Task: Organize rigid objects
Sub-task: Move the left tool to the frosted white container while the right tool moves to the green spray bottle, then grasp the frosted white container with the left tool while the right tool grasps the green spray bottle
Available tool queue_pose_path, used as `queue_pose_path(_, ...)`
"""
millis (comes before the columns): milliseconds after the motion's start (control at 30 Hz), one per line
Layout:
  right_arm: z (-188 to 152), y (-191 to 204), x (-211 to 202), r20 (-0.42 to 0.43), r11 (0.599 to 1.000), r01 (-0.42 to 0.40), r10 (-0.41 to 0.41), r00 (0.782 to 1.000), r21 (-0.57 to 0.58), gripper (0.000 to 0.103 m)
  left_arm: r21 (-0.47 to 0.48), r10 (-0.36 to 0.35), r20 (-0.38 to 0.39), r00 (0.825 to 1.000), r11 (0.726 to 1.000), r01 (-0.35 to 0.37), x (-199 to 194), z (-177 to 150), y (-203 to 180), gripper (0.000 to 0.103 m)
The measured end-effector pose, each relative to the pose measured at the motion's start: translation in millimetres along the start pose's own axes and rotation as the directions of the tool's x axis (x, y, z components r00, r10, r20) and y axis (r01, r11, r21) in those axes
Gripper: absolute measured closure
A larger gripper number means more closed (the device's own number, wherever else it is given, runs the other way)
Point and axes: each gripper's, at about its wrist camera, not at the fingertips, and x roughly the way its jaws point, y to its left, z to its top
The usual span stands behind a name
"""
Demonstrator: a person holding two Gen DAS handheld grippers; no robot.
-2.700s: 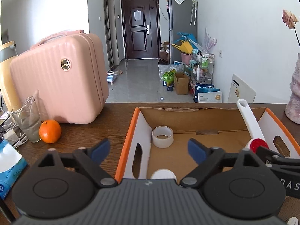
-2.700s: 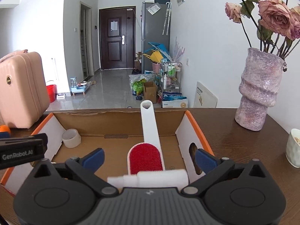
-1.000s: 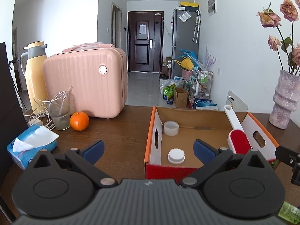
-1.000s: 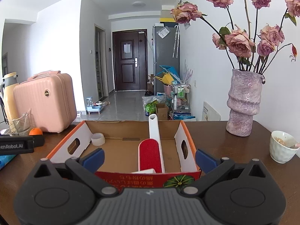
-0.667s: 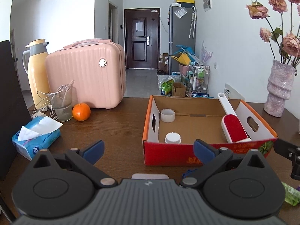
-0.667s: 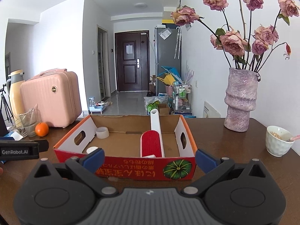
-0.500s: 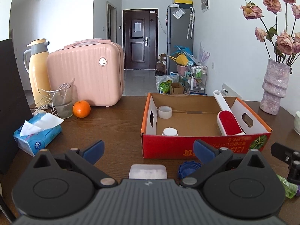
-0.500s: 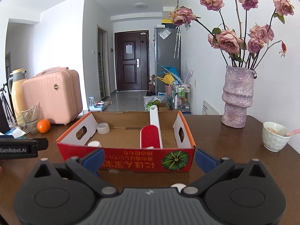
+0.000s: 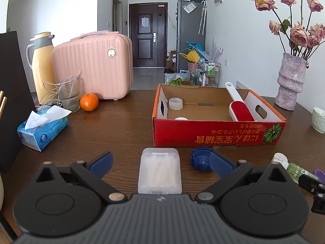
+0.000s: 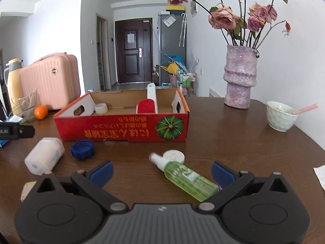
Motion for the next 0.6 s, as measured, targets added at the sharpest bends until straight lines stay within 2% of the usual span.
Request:
queue_pose_path(267, -1.3, -3.8, 9.7, -0.028, 0.999, 0.003, -0.005, 1.0, -0.048, 0.002, 0.009, -0.001, -0.031, 1.0, 1.0, 0.002, 7.2, -3.4, -1.1, 0.0)
queue_pose_path(367, 1.5, -11.0, 22.3, -0.059, 0.997, -0.003, -0.002, 0.998, -0.075, 0.012, 0.008, 0.0, -0.045, 0.999, 1.0, 0.0, 10.3, -4.0, -0.3, 0.0)
queue_pose_path(533, 7.3, -22.0, 44.7, -0.116, 0.993, -0.028, 0.015, 0.993, -0.115, 0.016, 0.001, -0.001, -0.058, 0.998, 1.0, 0.001, 14.3, -5.1, 1.0, 0.0)
queue_pose_path(600, 9.4, -24.5, 52.6, -0.135, 0.99, -0.04, 0.022, 0.991, -0.139, 0.021, 0.001, 0.0, -0.061, 0.998, 1.0, 0.0, 15.4, -5.3, 1.3, 0.0)
